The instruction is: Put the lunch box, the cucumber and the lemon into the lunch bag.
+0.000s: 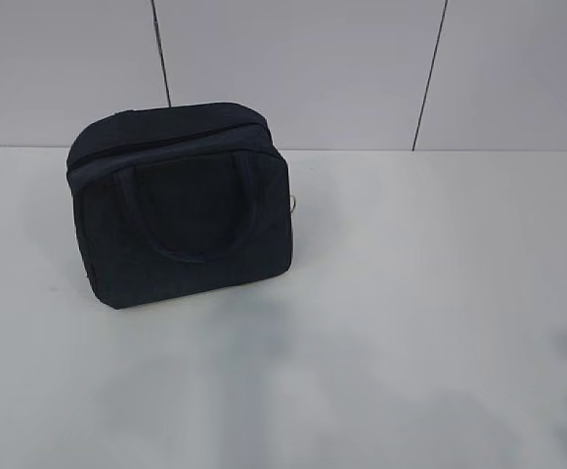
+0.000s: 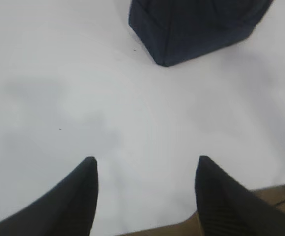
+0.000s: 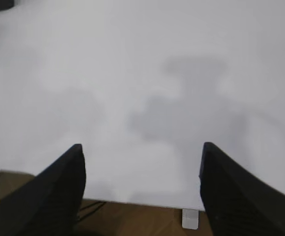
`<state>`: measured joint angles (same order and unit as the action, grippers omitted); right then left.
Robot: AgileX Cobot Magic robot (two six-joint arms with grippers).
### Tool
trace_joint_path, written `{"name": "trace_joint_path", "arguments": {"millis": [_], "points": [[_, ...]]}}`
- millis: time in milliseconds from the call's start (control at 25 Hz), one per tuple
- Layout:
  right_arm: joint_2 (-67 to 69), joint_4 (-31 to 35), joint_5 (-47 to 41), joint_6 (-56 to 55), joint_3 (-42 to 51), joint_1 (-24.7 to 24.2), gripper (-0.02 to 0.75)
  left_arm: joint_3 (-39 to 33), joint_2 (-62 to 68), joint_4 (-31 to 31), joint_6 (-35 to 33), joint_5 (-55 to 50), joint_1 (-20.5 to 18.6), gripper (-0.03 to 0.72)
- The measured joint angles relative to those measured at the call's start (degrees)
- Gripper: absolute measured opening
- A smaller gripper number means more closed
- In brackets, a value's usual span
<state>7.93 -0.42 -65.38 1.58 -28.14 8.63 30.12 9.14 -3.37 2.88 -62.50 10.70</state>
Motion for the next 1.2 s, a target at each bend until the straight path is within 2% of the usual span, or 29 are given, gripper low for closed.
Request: {"name": "trace_joint_path", "arguments": {"millis": [120,280,1200], "points": [[-3.82,0.00,0.00,0.00,0.00,-4.43,0.561,0.00,-3.30,0.00,0.00,0.00,-3.87,0.438],[-8.52,0.00,0.00,0.00,0.00,-6.15,0.561,0.00,-7.93,0.00,0.00,0.00,-6.64,0.437],[-8.85,0.00,0.00,0.00,0.00,-6.34,0.561,0.00,-8.68,-0.11,0.00,-0.11,-8.02,0.354]]}}
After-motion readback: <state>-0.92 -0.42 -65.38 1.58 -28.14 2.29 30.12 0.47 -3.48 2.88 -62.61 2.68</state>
